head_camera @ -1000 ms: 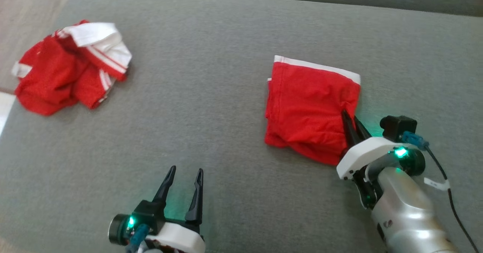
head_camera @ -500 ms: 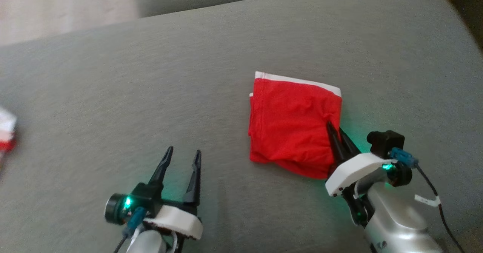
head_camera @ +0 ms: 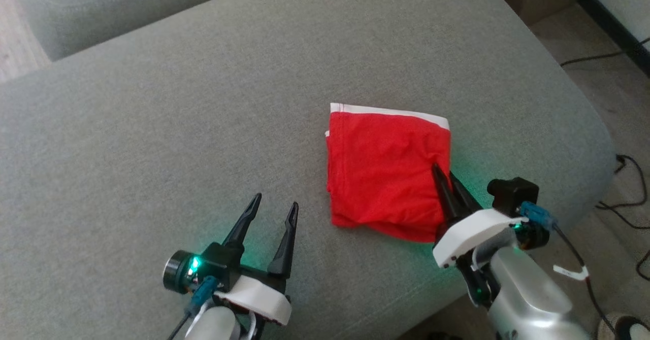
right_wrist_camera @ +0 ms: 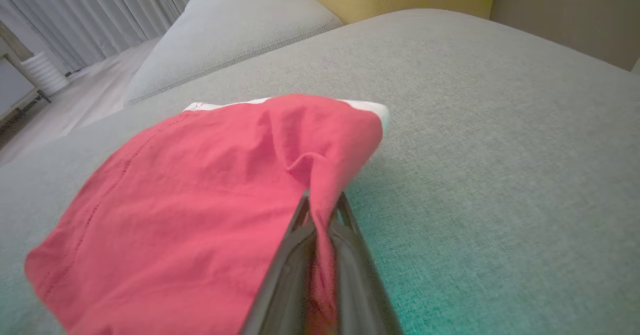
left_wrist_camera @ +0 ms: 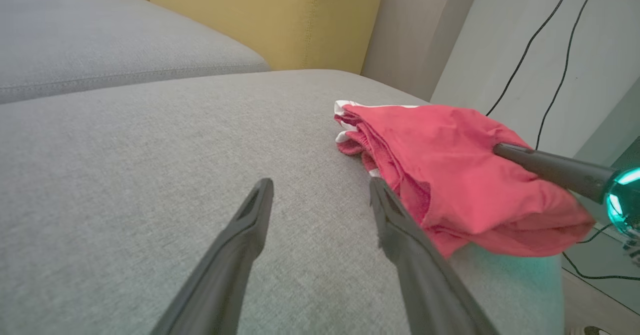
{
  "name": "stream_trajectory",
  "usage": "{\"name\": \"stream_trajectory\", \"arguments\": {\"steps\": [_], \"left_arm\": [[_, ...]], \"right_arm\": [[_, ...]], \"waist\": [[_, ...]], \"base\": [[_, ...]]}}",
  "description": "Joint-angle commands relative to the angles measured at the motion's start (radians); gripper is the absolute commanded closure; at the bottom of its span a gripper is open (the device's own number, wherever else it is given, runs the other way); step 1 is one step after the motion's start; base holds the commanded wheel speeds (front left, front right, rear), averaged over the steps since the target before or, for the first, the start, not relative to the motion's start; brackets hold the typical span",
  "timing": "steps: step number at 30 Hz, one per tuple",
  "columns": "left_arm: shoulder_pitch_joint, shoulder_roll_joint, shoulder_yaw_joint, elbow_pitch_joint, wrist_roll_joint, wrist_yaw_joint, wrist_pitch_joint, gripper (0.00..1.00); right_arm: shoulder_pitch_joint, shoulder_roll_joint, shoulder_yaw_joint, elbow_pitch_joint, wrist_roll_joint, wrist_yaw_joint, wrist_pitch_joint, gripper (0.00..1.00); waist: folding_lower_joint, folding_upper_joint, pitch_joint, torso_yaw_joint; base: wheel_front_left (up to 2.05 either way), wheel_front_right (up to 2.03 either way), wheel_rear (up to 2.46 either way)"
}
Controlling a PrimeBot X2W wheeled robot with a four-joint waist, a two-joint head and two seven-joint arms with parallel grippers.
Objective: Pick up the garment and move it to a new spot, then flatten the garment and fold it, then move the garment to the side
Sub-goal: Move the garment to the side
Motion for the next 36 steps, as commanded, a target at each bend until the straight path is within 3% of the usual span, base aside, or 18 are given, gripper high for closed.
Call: {"name": "stream_trajectory", "arguments": {"steps": [1, 7, 22, 25, 26, 27, 28, 32, 36], "left_arm": [[-0.031, 0.004, 0.020, -0.023, -0.007, 0.003, -0.010, 0.00], [-0.036, 0.004, 0.018, -0.014, -0.007, 0.006, -0.010, 0.00], [-0.046, 0.004, 0.057, -0.017, 0.036, -0.001, -0.010, 0.00], [-0.054, 0.004, 0.059, -0.020, 0.040, -0.003, -0.010, 0.00], [-0.057, 0.004, 0.061, -0.020, 0.042, -0.003, -0.010, 0.00], [-0.059, 0.004, 0.062, -0.020, 0.043, -0.004, -0.010, 0.00], [-0.061, 0.004, 0.064, -0.021, 0.045, -0.003, -0.010, 0.00], [-0.064, 0.004, 0.076, -0.022, 0.049, -0.001, -0.010, 0.00], [-0.059, 0.004, 0.096, -0.024, 0.052, 0.003, -0.010, 0.00]], "right_arm": [[-0.048, 0.005, 0.009, -0.032, -0.026, -0.001, -0.014, 1.00], [-0.168, -0.038, -0.023, 0.039, -0.139, -0.001, -0.006, 1.00], [-0.469, -0.399, -0.147, 0.303, -0.308, -0.001, 0.131, 1.00], [-0.499, -0.431, -0.200, 0.343, -0.333, -0.001, 0.122, 1.00], [-0.507, -0.438, -0.220, 0.352, -0.343, -0.001, 0.111, 0.94], [-0.514, -0.444, -0.240, 0.361, -0.353, -0.001, 0.098, 0.23], [-0.521, -0.450, -0.261, 0.369, -0.367, -0.001, 0.086, 0.00], [-0.541, -0.438, -0.350, 0.385, -0.415, -0.001, 0.040, 0.00], [-0.542, -0.356, -0.387, 0.346, -0.442, -0.001, -0.001, 0.00]], "waist": [[0.0001, 0.0000, 0.012, 0.008], [0.0001, 0.0000, 0.034, 0.074], [0.0001, 0.0000, 0.110, 0.235], [0.0001, 0.0000, 0.119, 0.246], [0.0001, 0.0000, 0.121, 0.248], [0.0001, 0.0000, 0.122, 0.249], [0.0001, 0.0000, 0.122, 0.249], [0.0001, 0.0000, 0.118, 0.245], [0.0001, 0.0000, 0.103, 0.241]], "base": [[0.00, 0.00, 0.00], [0.00, 0.00, 0.00], [0.00, 0.00, 0.00], [0.00, 0.00, 0.00], [0.00, 0.00, 0.00], [0.00, 0.00, 0.00], [0.00, 0.00, 0.00], [0.00, 0.00, 0.00], [0.00, 0.00, 0.00]]}}
